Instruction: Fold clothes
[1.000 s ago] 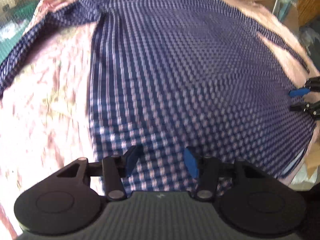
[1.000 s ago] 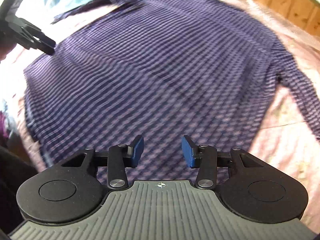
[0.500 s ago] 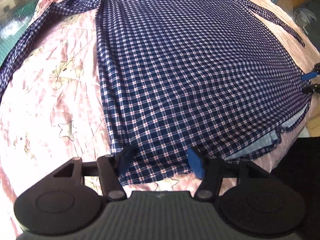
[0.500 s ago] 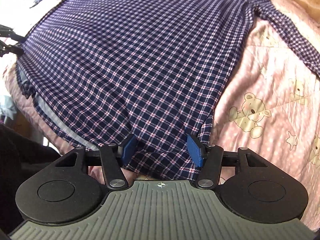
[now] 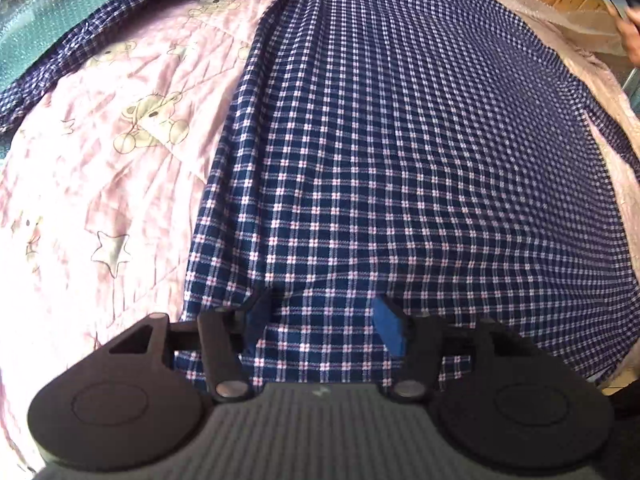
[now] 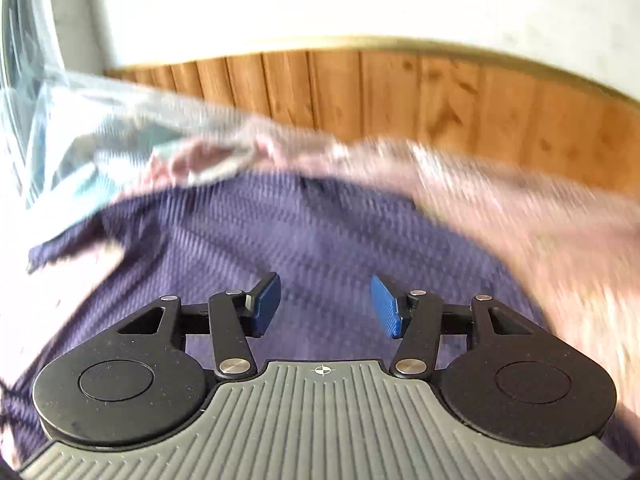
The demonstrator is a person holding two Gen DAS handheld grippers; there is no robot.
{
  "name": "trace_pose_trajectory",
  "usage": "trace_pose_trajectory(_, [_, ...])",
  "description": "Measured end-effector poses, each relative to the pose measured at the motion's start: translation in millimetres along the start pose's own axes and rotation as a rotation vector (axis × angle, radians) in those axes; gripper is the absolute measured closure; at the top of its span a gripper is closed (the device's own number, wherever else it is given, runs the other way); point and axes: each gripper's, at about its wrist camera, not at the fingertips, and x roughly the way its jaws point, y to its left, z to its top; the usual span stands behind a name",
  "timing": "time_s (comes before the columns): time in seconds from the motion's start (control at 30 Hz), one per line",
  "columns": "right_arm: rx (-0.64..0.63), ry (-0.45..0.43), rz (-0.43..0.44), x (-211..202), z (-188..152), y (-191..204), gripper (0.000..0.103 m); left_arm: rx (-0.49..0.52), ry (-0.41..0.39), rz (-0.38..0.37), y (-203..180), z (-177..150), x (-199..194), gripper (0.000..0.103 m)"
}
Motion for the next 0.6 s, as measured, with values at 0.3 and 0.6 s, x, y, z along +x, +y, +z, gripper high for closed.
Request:
trace_pose_trajectory(0.3, [-0.185, 0.104, 0.233, 234, 108, -46, 0.050, -0.108, 0.021, 0.117, -28, 11, 18, 0.017])
trace_pose_trajectory(0.6, [-0.288, 0.256, 0.314, 297, 92, -58, 0.062, -0.184, 0.013, 0.124, -30, 17, 23, 0.013])
